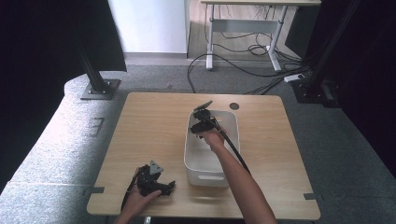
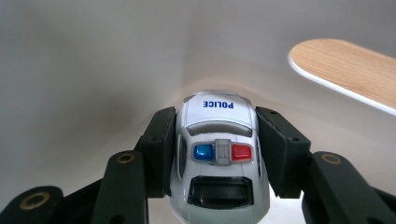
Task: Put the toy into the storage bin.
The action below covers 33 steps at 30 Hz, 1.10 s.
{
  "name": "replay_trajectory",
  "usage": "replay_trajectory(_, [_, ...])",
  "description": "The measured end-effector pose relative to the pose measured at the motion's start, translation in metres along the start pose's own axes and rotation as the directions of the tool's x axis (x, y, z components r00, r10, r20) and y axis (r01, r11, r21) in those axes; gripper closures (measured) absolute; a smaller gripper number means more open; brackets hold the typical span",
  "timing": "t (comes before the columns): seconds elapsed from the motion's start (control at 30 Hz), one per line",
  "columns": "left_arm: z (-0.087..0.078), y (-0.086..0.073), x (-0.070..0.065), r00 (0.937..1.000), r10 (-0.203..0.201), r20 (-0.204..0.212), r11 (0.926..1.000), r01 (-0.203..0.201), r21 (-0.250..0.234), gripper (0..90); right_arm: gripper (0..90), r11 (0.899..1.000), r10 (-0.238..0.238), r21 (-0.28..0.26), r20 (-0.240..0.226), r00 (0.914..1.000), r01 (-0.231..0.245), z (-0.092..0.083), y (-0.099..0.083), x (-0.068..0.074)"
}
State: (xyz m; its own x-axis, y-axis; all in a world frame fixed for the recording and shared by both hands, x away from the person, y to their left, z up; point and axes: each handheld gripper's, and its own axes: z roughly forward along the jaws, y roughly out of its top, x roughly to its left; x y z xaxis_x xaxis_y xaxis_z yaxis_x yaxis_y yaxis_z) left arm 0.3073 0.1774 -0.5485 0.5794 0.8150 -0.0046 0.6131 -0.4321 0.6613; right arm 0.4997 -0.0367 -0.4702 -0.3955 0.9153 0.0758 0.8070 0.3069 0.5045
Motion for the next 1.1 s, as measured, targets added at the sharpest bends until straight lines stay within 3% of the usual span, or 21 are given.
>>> replay_trajectory(0.47, [0.0, 0.0, 0.0, 1.0, 0.001, 0.002, 1.0, -0.001, 0.001, 0.5, 49.9, 0.998, 0.014, 0.063, -0.025, 0.9996, -0.012, 0.011, -0.005, 0.0])
replay_trajectory(0.87, [0.0, 0.0, 0.0, 1.0, 0.002, 0.003, 1.0, -0.002, 0.0, 0.4, 49.8, 0.994, 0.001, 0.106, -0.005, 1.0, -0.001, 0.019, -0.009, 0.0])
replay_trajectory(1.1, [0.0, 0.0, 0.0, 1.0, 0.002, 0.003, 1.0, -0.002, 0.0, 0.4, 49.8, 0.992, 0.019, 0.124, -0.007, 0.9998, -0.018, 0.023, -0.01, -0.003])
